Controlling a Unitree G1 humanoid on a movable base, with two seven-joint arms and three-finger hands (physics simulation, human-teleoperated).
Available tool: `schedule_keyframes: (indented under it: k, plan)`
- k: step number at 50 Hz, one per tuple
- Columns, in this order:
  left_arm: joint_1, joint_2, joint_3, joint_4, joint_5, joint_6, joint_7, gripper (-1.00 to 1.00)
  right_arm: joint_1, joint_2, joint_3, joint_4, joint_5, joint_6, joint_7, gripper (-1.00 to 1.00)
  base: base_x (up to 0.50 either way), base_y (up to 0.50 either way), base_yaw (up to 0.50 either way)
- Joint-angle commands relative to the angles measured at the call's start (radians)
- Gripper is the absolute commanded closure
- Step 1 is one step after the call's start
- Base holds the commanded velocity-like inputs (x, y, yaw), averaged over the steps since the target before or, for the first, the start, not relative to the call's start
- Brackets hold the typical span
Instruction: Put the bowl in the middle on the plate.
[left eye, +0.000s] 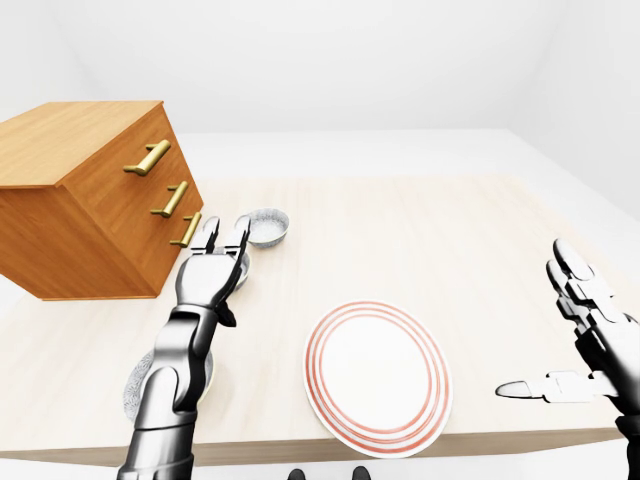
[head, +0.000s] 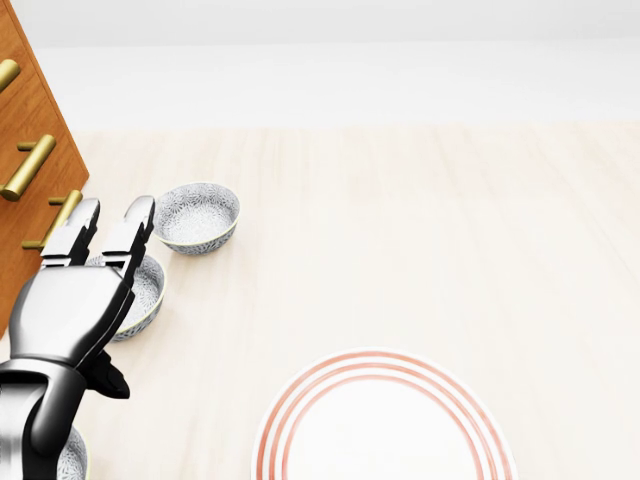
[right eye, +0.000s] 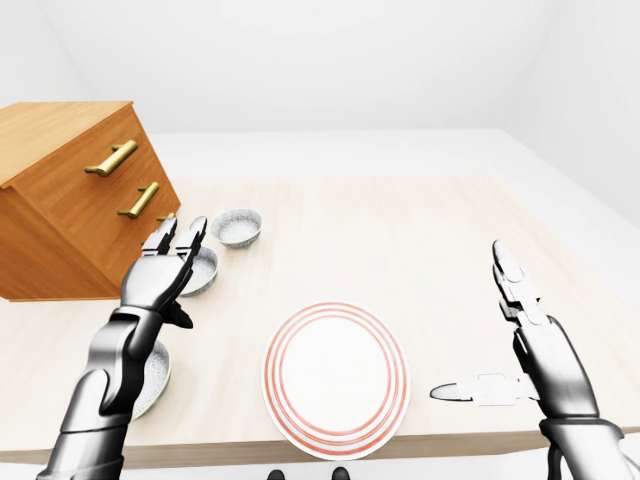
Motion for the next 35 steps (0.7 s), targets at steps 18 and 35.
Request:
schedule_keyframes:
  k: [18,35]
  plan:
    - [-0.070,0.015,-0.021,0.112,0.018,0.000,0.034,-1.00,0.000,-0.001,0.000,0.000,0.002,0.000,0.000,-1.00,0.00,0.00,0.00]
    - [-0.092,0.021,-0.029,0.160,0.020,0.000,0.053,-1.00,0.002,0.000,-0.007,-0.040,0.003,0.000,0.000,-1.00,0.00,0.00,0.00]
